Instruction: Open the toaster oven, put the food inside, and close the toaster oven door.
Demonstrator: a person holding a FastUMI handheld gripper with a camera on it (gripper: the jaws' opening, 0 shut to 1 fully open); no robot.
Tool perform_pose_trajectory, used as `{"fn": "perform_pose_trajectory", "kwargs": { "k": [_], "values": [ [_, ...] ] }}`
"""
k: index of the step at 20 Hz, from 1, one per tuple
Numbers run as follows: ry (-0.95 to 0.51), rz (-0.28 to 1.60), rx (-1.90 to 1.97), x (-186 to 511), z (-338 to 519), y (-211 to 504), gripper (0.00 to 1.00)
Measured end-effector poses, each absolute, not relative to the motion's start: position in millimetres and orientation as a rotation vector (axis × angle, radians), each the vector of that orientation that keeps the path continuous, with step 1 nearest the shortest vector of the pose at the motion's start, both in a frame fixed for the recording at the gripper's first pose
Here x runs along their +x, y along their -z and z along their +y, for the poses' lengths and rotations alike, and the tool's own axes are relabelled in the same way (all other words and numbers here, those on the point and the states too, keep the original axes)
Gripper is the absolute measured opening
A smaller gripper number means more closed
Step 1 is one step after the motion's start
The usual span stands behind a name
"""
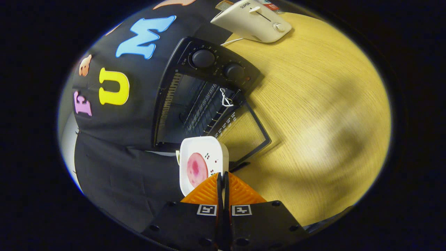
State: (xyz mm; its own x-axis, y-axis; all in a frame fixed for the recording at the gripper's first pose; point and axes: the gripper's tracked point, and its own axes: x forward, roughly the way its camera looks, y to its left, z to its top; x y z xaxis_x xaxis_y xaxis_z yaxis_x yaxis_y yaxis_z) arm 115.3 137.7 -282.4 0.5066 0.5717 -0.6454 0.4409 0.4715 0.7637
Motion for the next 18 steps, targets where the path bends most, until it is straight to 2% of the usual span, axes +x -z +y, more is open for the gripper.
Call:
{"fn": "perform_pose_trajectory", "kwargs": {
  "k": [5,18],
  "values": [
    [0.061,0.994,1.241,151,152,294,0.02],
    [0.373,0.702,1.469,249,170,316,0.02]
  ]
}}
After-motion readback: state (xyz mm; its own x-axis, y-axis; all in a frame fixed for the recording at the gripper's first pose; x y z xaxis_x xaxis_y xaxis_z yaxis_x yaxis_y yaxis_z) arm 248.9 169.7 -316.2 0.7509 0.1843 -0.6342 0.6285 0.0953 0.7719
